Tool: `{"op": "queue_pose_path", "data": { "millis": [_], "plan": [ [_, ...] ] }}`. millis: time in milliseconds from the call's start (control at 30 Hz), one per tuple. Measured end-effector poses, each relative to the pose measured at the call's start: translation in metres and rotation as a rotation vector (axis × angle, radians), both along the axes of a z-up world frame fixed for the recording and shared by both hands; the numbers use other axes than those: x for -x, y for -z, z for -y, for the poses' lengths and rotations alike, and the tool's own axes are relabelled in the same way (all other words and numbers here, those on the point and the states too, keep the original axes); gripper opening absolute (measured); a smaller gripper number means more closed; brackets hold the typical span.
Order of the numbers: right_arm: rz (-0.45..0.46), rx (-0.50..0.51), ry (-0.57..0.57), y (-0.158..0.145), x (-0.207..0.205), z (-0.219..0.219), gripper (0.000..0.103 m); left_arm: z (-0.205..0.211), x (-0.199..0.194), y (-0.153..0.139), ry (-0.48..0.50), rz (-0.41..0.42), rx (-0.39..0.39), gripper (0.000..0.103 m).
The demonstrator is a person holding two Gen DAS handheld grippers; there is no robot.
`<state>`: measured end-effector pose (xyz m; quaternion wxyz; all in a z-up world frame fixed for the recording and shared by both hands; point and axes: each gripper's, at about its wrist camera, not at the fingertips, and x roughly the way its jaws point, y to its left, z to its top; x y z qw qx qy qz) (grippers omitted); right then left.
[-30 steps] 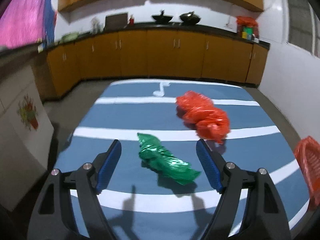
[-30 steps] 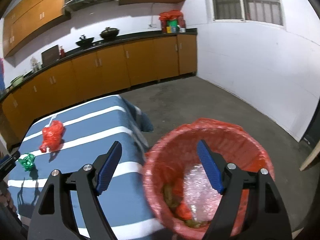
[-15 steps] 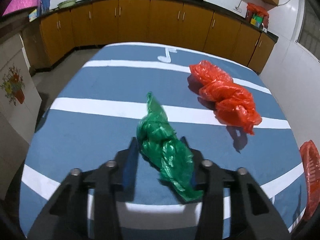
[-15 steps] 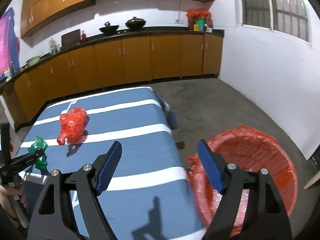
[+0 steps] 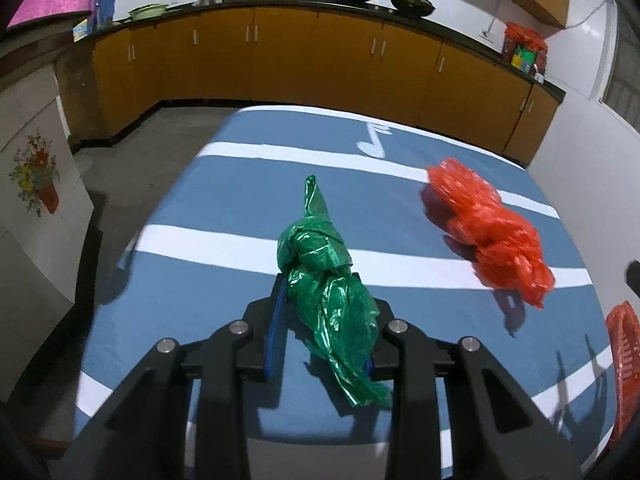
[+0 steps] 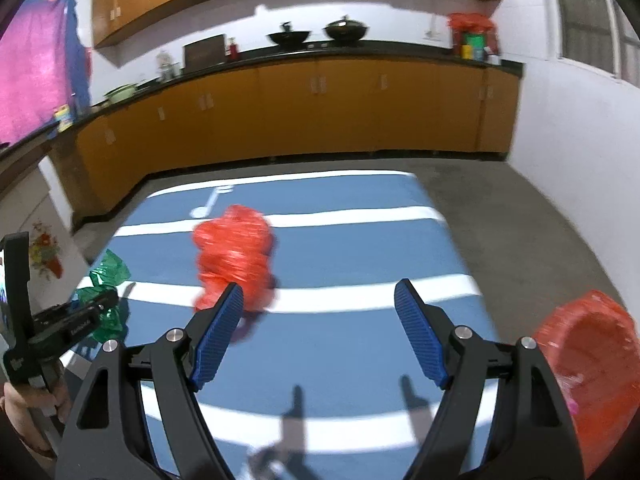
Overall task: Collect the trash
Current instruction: 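Grasp the green bag with the left gripper while the right gripper grasps the red bag, then carry the green and red bags over the basket with both grippers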
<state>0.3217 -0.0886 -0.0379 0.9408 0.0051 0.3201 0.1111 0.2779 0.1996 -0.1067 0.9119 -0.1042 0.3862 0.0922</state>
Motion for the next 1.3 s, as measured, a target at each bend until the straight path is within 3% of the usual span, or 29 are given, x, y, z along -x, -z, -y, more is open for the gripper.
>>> {"op": "queue_pose_path", "data": {
  "millis": [200, 600, 633, 700, 900, 1300],
  "plan": [
    [-0.02, 0.007, -0.093, 0.014, -0.036, -0.053, 0.077, -0.025, -0.002, -0.004, -0.04, 0.015, -0.015, 0.031],
    [-0.141, 0.02, -0.137, 0.045, -0.084, -0.087, 0.077, -0.042, -0.006, -0.004, -0.071, 0.015, -0.032, 0.031],
    [-0.151, 0.024, -0.141, 0.048, -0.084, -0.088, 0.075, -0.042, -0.006, -0.004, -0.07, 0.014, -0.033, 0.031],
    [-0.179, 0.038, -0.157, 0.054, -0.082, -0.087, 0.062, -0.038, -0.006, -0.005, -0.067, 0.013, -0.034, 0.031],
    [-0.172, 0.076, -0.173, 0.056, -0.064, -0.078, 0.047, -0.029, -0.004, -0.009, -0.048, 0.016, -0.033, 0.031],
    [-0.194, 0.049, -0.078, 0.054, -0.02, -0.016, 0.039, 0.018, 0.004, -0.022, 0.046, 0.038, -0.044, 0.031]
  ]
}}
